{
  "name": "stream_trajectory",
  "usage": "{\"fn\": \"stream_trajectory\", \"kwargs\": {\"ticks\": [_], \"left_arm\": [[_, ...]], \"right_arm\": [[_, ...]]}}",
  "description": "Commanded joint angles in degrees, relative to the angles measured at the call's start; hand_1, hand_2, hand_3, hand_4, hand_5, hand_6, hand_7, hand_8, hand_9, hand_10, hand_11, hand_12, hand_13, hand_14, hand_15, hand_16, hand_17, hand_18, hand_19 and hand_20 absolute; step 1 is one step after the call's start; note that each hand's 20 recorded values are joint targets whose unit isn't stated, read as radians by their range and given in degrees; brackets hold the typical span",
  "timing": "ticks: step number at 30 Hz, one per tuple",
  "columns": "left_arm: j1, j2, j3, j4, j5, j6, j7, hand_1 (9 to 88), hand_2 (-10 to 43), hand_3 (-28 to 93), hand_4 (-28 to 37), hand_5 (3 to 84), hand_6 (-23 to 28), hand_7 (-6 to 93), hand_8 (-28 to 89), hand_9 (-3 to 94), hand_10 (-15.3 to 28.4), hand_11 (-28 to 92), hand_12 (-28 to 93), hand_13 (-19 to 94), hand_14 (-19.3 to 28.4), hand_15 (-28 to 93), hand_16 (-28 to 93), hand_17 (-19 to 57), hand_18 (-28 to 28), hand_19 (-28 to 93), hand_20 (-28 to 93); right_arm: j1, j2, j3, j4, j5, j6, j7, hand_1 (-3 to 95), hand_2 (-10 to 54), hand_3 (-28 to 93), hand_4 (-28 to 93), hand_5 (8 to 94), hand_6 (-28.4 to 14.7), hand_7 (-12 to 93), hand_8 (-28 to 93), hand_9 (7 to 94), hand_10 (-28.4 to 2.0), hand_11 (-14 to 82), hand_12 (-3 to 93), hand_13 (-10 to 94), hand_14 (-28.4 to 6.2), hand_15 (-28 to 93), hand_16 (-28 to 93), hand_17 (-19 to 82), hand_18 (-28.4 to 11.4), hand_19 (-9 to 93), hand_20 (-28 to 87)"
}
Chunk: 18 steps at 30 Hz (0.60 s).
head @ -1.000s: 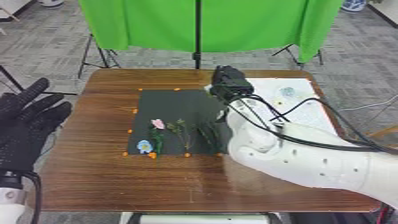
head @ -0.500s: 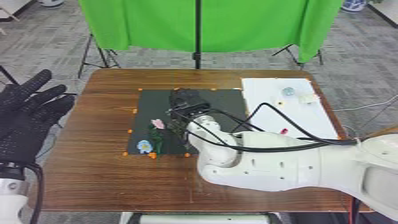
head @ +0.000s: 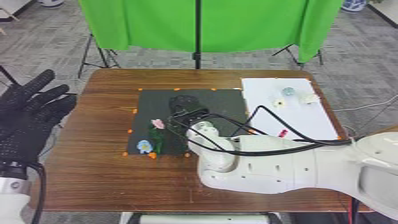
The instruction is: Arrange flowers
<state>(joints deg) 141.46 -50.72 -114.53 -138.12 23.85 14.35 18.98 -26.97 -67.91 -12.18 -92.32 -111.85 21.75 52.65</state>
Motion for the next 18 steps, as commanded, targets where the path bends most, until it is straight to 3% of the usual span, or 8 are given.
{"fn": "stream_trajectory", "kwargs": {"ticks": [1,18], "left_arm": [[0.1,-0.30,0.21,0.46,0.01,-1.29,-1.18,21.5,8.3,78,-26.8,36.5,10.4,15.3,-10,34.3,22.0,30,12,26,28.4,60,-13,-5.5,27.1,66,16],[-0.6,-0.46,0.36,0.73,0.41,-1.95,-1.90,21.9,7.8,77,-26.3,36.5,10.4,15.3,-10,34.1,21.9,30,12,26,28.4,60,-13,-5.7,27.1,66,16]], "right_arm": [[1.5,-1.2,-1.2,0.2,-4.1,0.3,2.6,52.6,-9.5,68,-28,78.8,2.7,17,1,93.7,-6.0,18.6,28.4,88,-2.3,58,20,40,-16.4,93,0],[1.8,-1.2,-3.1,0.7,-5.8,-4.0,3.5,47.7,-9.5,70,-28,73.7,1.4,18,-2,92.9,-6.5,20.7,27.4,87,-2.7,59,19,39,-17.3,93,1]]}}
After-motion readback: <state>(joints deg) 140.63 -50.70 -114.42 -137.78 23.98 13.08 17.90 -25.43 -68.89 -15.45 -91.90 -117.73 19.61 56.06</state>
